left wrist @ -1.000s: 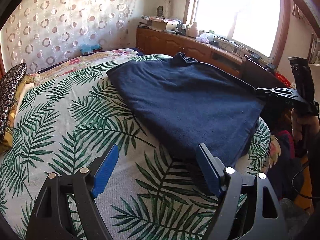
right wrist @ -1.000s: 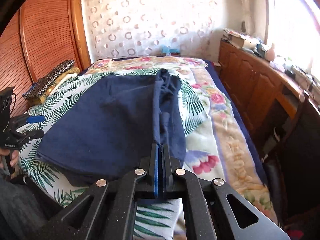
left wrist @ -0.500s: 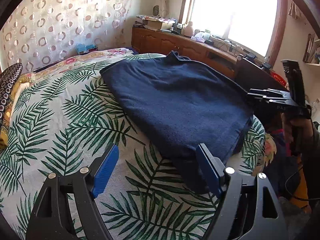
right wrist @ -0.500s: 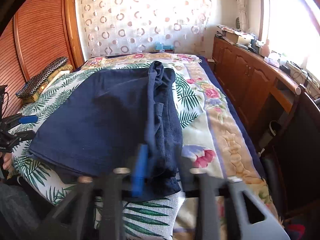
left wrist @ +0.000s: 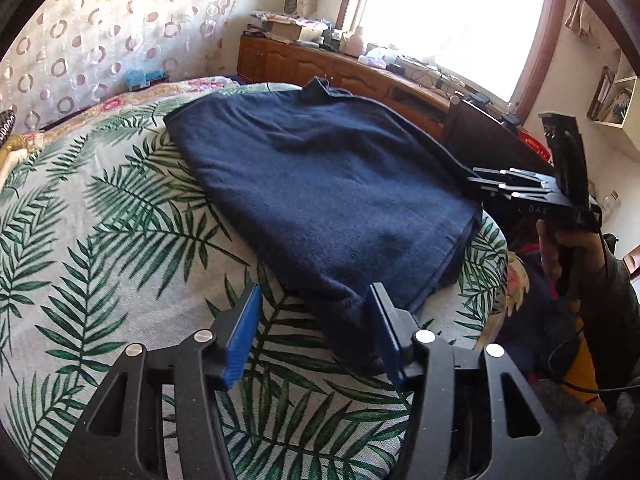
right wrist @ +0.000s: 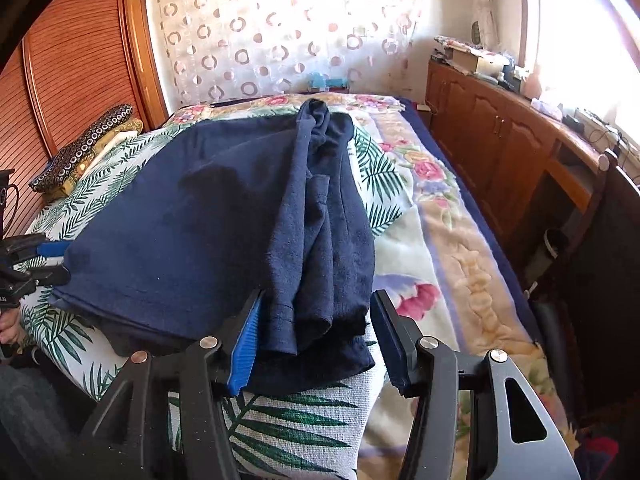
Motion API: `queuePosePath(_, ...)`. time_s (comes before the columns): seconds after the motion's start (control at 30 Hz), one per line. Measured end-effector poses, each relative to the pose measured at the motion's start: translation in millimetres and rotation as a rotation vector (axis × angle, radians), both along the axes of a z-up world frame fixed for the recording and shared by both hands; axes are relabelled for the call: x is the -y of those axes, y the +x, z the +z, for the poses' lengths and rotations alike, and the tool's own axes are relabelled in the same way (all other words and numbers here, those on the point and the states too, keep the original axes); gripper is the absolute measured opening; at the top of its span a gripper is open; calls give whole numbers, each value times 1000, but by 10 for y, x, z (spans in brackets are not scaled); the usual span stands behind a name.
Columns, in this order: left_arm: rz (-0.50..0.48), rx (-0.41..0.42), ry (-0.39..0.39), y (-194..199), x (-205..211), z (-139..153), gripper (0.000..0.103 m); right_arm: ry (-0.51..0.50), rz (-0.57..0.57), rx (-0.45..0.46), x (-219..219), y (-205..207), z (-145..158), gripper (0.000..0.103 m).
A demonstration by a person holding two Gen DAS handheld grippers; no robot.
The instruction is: Fold small clothes
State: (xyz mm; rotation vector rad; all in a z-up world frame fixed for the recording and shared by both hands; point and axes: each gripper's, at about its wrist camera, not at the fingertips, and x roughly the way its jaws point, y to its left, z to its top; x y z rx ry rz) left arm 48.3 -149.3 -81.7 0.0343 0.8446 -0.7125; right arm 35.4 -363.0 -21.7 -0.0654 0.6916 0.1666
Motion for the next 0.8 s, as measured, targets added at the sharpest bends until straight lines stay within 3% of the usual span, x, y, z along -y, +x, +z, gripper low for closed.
queuePosePath(0.2, -27, -31, 1, -15, 32, -44, 51, -31, 0, 0, -40, -23, -70, 57)
queuePosePath(0.33, -59, -51, -19, -35, 45, -53, 34, -3, -24, -36, 36, 12, -175, 64)
queuePosePath(0.5, -69, -52, -11, -44, 73, -51, 32, 36, -4, -69, 47, 9, -202, 64)
queuePosePath(0.7, -77, -53, -6, -35, 98, -53, 32, 85, 45, -89, 80, 8, -174, 39)
queuePosePath(0.8, -80, -55, -12, -29, 88, -53, 32, 75, 53, -94, 99, 28, -190, 36)
